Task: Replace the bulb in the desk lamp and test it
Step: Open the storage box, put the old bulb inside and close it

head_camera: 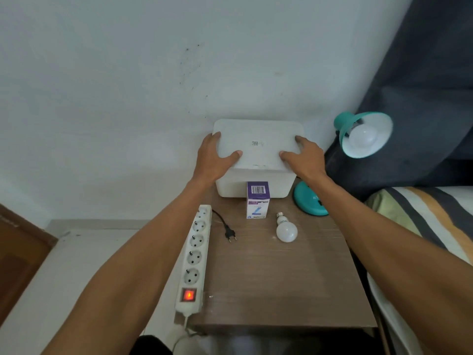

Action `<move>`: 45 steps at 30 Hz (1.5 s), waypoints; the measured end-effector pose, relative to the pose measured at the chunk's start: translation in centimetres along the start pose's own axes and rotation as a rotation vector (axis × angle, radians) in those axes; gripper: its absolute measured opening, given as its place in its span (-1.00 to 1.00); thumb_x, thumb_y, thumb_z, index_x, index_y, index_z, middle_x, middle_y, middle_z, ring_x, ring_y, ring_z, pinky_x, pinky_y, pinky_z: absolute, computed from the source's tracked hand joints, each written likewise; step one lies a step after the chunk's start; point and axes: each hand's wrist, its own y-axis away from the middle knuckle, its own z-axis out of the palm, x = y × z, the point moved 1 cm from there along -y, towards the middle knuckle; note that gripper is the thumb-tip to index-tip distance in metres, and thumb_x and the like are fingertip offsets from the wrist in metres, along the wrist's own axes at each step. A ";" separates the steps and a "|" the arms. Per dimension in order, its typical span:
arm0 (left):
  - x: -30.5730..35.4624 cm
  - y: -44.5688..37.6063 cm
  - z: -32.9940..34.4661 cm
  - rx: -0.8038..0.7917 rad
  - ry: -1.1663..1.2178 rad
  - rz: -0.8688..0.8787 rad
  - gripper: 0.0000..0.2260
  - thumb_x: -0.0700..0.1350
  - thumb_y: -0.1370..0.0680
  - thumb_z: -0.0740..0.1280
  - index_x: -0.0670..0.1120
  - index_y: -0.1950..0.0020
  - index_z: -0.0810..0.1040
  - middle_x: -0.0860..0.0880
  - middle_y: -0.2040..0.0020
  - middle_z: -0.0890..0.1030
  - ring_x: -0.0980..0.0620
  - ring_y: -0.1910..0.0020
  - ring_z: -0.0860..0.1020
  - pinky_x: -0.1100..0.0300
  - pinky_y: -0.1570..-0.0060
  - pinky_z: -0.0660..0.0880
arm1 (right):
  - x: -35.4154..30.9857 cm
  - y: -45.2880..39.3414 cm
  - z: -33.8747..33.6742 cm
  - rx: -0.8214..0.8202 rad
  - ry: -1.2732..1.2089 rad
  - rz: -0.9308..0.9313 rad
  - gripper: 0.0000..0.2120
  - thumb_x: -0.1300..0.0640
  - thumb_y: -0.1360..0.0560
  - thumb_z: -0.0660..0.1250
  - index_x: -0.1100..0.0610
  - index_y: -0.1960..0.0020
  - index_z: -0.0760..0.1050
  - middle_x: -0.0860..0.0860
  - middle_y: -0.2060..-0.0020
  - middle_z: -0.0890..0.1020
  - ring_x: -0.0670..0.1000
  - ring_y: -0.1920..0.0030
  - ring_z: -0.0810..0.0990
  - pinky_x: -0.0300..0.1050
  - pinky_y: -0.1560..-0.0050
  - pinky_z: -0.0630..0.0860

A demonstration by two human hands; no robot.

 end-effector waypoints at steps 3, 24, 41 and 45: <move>0.9 2.8 -0.8 -0.004 0.002 0.006 -0.24 0.09 -0.53 0.51 -0.17 -0.59 0.28 -0.10 -0.58 0.31 -0.08 -0.55 0.29 0.16 -0.47 0.23 | -0.2 2.9 -0.9 0.016 0.014 -0.002 -0.30 -0.03 -0.47 0.41 0.15 -0.53 0.29 0.11 -0.46 0.42 0.13 -0.45 0.38 0.01 -0.42 0.33; -5.9 31.3 2.7 -0.164 -0.194 -0.215 -0.20 0.23 -0.56 0.41 -0.06 -0.65 0.14 -0.08 -0.65 0.17 -0.15 -0.62 0.19 -0.09 -0.55 0.23 | 11.0 29.4 1.2 -0.074 0.168 0.151 -0.33 -0.10 -0.50 0.41 0.05 -0.53 0.28 0.13 -0.44 0.40 0.18 -0.39 0.41 0.09 -0.30 0.44; -8.1 34.5 5.9 -0.277 -0.465 -0.190 -0.15 0.30 -0.60 0.27 -0.16 -0.66 -0.01 -0.22 -0.67 -0.07 -0.22 -0.66 -0.04 -0.04 -0.61 0.01 | 15.2 31.5 4.0 -0.152 0.401 0.188 -0.29 -0.20 -0.51 0.33 0.10 -0.54 0.24 0.19 -0.46 0.32 0.23 -0.47 0.28 0.19 -0.40 0.39; -7.9 33.7 6.4 -0.211 -0.430 -0.157 -0.20 0.26 -0.62 0.25 -0.22 -0.64 0.07 -0.24 -0.68 -0.14 -0.20 -0.67 -0.16 -0.03 -0.62 -0.10 | 14.4 30.3 3.5 -0.115 0.447 0.170 -0.37 -0.22 -0.50 0.30 0.14 -0.43 0.39 0.19 -0.36 0.41 0.20 -0.36 0.39 0.13 -0.28 0.46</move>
